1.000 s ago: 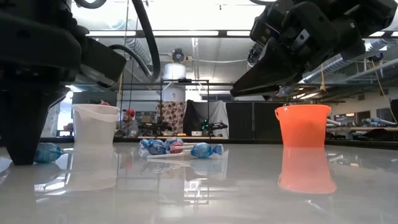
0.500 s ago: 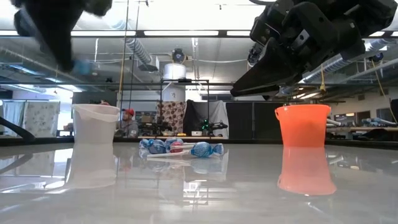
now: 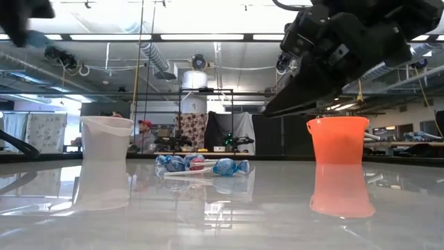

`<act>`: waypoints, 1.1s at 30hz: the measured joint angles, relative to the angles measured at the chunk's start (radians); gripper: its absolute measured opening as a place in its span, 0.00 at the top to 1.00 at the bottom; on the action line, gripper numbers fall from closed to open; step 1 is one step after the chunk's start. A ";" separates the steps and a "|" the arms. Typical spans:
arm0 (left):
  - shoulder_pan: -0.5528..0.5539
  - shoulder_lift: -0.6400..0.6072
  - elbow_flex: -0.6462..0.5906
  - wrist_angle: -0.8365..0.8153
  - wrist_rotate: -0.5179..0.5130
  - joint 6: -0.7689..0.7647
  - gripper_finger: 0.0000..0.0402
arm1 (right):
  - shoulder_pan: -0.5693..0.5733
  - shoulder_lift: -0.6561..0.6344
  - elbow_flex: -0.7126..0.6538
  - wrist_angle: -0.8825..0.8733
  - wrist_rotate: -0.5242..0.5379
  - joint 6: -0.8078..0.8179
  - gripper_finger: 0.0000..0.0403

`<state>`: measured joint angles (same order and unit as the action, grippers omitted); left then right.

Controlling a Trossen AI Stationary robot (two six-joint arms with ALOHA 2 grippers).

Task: Sort candy by brand, put in halloween buckets
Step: Put the blue lollipop into the bottom orange bucket

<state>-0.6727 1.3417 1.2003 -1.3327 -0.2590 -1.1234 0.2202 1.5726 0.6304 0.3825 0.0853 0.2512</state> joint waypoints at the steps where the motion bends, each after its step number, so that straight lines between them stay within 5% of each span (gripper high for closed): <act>1: -0.008 -0.005 0.000 -0.009 0.048 -0.015 0.97 | -0.002 0.000 0.000 0.006 0.000 0.006 0.75; 7: -0.037 -0.019 0.071 -0.152 0.446 -0.164 0.97 | -0.001 0.000 0.000 0.036 0.038 0.037 0.75; 11: -0.036 -0.019 0.173 -0.234 0.540 -0.255 0.97 | -0.009 0.000 0.000 0.087 0.048 0.026 0.75; 20: -0.057 -0.019 0.265 -0.234 0.275 -0.247 0.98 | -0.044 0.000 0.000 0.220 0.110 -0.201 0.75; 28: -0.149 -0.019 0.161 -0.176 0.298 -0.321 0.98 | -0.090 0.000 0.000 0.261 0.112 -0.281 0.75; 33: -0.201 -0.019 0.103 0.003 0.282 -0.423 0.98 | -0.112 0.000 0.000 0.309 0.104 -0.300 0.75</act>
<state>-0.8742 1.3231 1.3030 -1.3296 0.0234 -1.5468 0.1077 1.5726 0.6304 0.6914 0.1894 -0.0487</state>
